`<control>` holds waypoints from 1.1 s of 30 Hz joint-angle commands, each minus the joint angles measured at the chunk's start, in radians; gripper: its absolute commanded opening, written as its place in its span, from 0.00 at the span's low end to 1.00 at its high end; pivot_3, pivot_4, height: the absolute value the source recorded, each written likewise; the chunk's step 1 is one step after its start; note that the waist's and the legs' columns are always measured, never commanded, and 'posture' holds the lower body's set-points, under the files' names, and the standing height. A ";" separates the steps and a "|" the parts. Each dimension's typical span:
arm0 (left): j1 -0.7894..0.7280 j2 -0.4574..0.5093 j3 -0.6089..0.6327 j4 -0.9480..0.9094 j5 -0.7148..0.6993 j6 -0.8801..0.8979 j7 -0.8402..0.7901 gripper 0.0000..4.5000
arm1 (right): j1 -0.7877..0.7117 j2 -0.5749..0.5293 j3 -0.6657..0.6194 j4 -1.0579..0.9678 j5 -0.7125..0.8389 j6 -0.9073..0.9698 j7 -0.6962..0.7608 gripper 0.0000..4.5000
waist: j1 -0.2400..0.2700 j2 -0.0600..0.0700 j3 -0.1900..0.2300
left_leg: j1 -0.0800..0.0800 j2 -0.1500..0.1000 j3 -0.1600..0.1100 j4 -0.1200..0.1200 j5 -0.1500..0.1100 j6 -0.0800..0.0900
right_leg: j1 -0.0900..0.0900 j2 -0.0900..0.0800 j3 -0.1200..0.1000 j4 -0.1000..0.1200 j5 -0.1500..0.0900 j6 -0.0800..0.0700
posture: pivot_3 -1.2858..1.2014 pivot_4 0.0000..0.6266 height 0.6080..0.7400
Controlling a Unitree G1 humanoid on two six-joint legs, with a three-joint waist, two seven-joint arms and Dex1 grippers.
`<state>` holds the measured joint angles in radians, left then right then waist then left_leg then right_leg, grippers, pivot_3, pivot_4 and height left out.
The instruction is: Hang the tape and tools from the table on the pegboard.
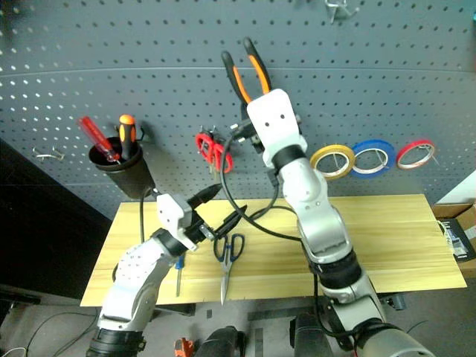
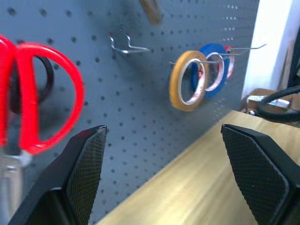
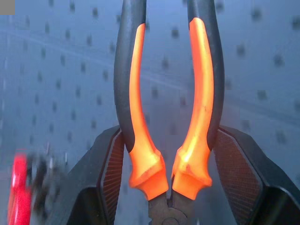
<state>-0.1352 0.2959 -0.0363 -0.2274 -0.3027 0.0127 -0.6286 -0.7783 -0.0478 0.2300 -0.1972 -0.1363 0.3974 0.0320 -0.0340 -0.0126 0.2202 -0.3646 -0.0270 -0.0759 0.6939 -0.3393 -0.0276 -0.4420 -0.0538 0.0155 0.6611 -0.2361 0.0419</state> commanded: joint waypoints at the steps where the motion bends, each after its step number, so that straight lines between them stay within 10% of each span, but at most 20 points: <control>1: -0.021 -0.009 -0.006 -0.029 0.012 -0.023 0.016 0.92 | -0.056 0.010 -0.035 0.078 -0.012 -0.145 -0.027 0.58 | 0.001 0.000 0.000 | 0.000 0.000 0.000 0.000 0.000 0.000 | 0.000 0.000 0.000 0.000 0.000 0.000 | 0.53 0.30 1.00; 15: -0.083 -0.014 0.000 0.011 0.039 -0.033 0.030 0.92 | 0.040 -0.027 -0.047 0.456 -0.086 -0.538 -0.110 0.58 | 0.001 0.000 0.000 | 0.000 0.000 0.001 0.000 0.000 0.000 | 0.000 0.000 0.001 0.001 0.000 0.000 | 0.54 0.29 1.00; 21: -0.090 -0.014 -0.011 0.020 0.054 -0.018 0.037 0.92 | 0.130 0.008 -0.063 0.372 -0.027 -0.419 -0.045 0.58 | 0.003 0.000 0.000 | 0.000 0.002 0.001 0.001 0.000 0.000 | 0.000 0.000 0.001 0.001 0.000 0.000 | 0.53 0.30 1.00; 27: -0.056 0.014 -0.041 0.015 0.076 0.064 0.030 0.92 | 0.259 0.005 -0.084 0.159 0.018 -0.184 0.025 1.00 | 0.004 -0.002 -0.002 | 0.000 0.000 0.001 0.001 0.000 0.000 | 0.000 0.000 0.001 0.001 0.000 0.000 | 0.53 0.32 1.00; 33: 0.008 0.089 -0.074 -0.013 0.073 0.269 0.013 1.00 | 0.419 -0.025 -0.092 -0.111 0.070 0.117 0.107 1.00 | 0.002 -0.001 -0.002 | 0.000 0.001 -0.001 0.001 0.000 0.000 | 0.001 0.000 0.000 0.001 0.000 0.000 | 0.52 0.35 1.00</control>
<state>-0.1369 0.3679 -0.1055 -0.1940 -0.2331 0.2358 -0.6049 -0.3838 -0.0697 0.1393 -0.2094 -0.0936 0.4377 0.1075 -0.0320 -0.0141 0.2187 -0.3643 -0.0261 -0.0766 0.6946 -0.3396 -0.0271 -0.4415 -0.0533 0.0158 0.6624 -0.2362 0.0419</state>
